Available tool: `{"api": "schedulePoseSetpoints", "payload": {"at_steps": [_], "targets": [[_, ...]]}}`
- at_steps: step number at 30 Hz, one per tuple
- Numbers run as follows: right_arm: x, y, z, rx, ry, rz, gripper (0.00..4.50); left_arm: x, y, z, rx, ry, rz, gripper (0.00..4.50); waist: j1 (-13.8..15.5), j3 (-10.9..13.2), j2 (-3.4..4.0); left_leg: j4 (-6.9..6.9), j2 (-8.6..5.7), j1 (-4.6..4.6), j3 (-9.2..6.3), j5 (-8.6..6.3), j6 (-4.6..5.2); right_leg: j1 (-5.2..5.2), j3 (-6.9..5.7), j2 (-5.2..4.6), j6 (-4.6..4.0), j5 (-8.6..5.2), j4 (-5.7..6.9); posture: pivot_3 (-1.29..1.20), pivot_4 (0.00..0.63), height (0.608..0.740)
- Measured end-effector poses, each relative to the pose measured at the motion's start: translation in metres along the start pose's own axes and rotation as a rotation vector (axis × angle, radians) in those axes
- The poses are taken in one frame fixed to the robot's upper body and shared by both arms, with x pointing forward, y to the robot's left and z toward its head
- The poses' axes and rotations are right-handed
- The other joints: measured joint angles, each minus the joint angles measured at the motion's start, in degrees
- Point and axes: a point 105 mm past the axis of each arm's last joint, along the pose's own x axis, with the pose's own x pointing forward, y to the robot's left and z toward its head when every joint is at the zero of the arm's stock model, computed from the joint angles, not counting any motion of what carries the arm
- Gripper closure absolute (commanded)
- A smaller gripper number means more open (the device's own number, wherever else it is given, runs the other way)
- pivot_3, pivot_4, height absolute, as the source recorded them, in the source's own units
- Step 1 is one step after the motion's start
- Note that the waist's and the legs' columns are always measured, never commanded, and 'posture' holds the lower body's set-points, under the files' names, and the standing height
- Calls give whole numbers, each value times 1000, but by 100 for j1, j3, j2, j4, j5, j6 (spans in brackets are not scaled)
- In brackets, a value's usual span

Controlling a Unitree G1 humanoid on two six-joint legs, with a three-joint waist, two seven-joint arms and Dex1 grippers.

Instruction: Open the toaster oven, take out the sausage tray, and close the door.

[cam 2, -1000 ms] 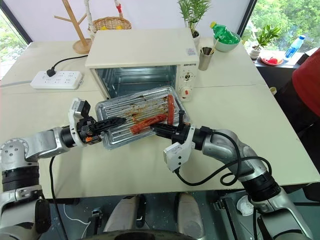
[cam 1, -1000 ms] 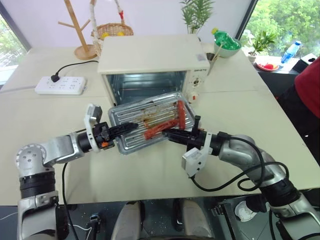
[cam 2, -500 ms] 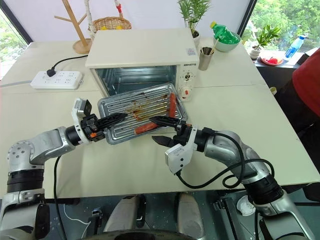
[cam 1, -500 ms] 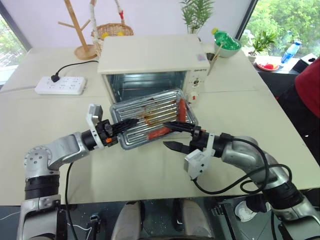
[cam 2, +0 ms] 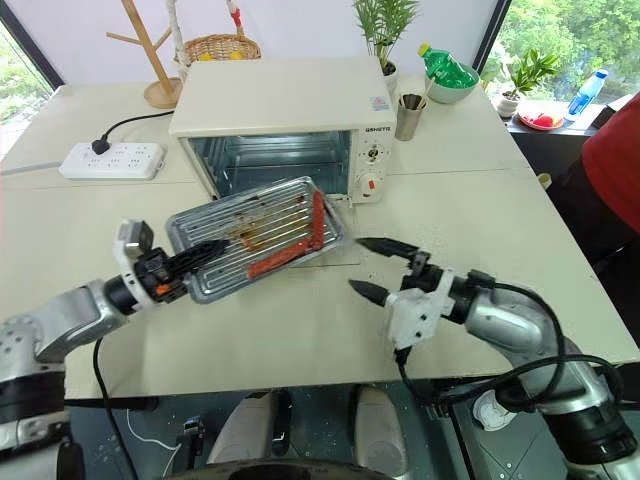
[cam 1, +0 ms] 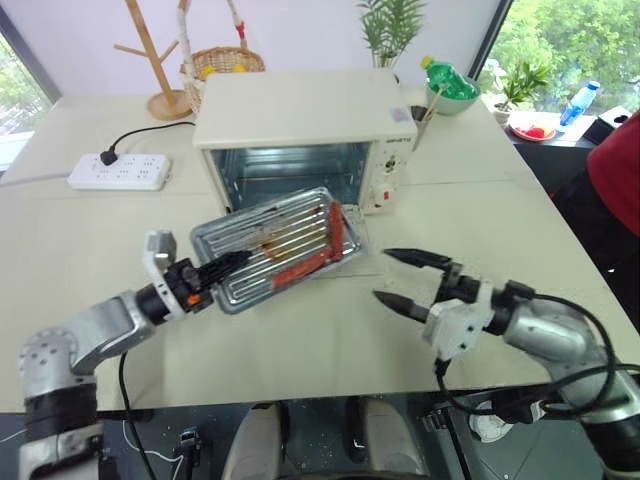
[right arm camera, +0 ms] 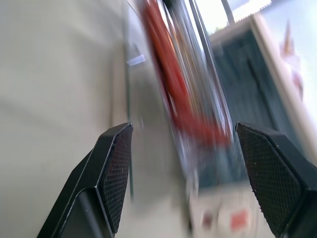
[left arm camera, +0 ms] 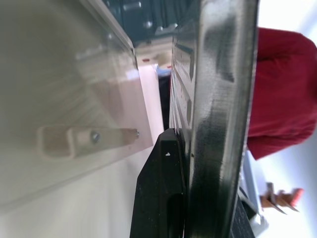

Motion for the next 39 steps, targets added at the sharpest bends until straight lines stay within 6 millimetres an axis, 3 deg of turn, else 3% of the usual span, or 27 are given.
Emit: {"api": "schedulePoseSetpoints", "payload": {"at_steps": [6,12,15,20,26,33,36,39], "targets": [[-12,-10,-55,276,206,-98,1118,-46,-4,3,66,-127,47,4500,-12,-2,-3,-4,4,0,5,0,0,1,4,-3,-12,-5,-11,0,150,740],[-7,-2,-87,416,286,-110,1118,-103,-13,-3,118,-270,99,4500,-6,-3,1,-6,7,0,6,-1,0,-3,3,-4,-18,-9,-16,0,150,740],[0,3,-95,458,293,-100,1997,-123,-14,-5,128,-373,124,4500,21,-4,1,-4,4,-3,6,-2,-1,-2,3,-9,-19,-9,-21,0,150,740],[8,9,-104,482,305,-73,4461,-135,-14,-14,122,-482,137,4500,96,-4,0,-3,1,-4,7,-2,-1,-2,3,-14,-19,-9,-24,0,150,740],[28,29,-106,519,294,-4,4461,-153,-12,-11,114,-646,167,4500,109,-6,-2,-4,4,-6,10,-2,-1,-3,3,-8,-19,-9,-25,0,150,740],[49,36,-97,510,249,31,4461,-164,-10,-11,114,-682,200,4500,110,-8,-6,-3,4,-6,9,-2,-1,-3,1,-4,-20,-9,-24,0,150,740],[57,36,-90,521,219,29,4461,-168,-9,-4,114,-683,207,4500,108,-9,-6,-3,4,-7,8,-2,-1,-4,0,-2,-19,-9,-24,0,150,740],[60,23,-77,515,170,1,4461,-171,-11,0,130,-696,220,4500,108,-8,-6,-3,6,-9,7,-2,-1,-6,1,-6,-19,-9,-25,0,150,740]]}}
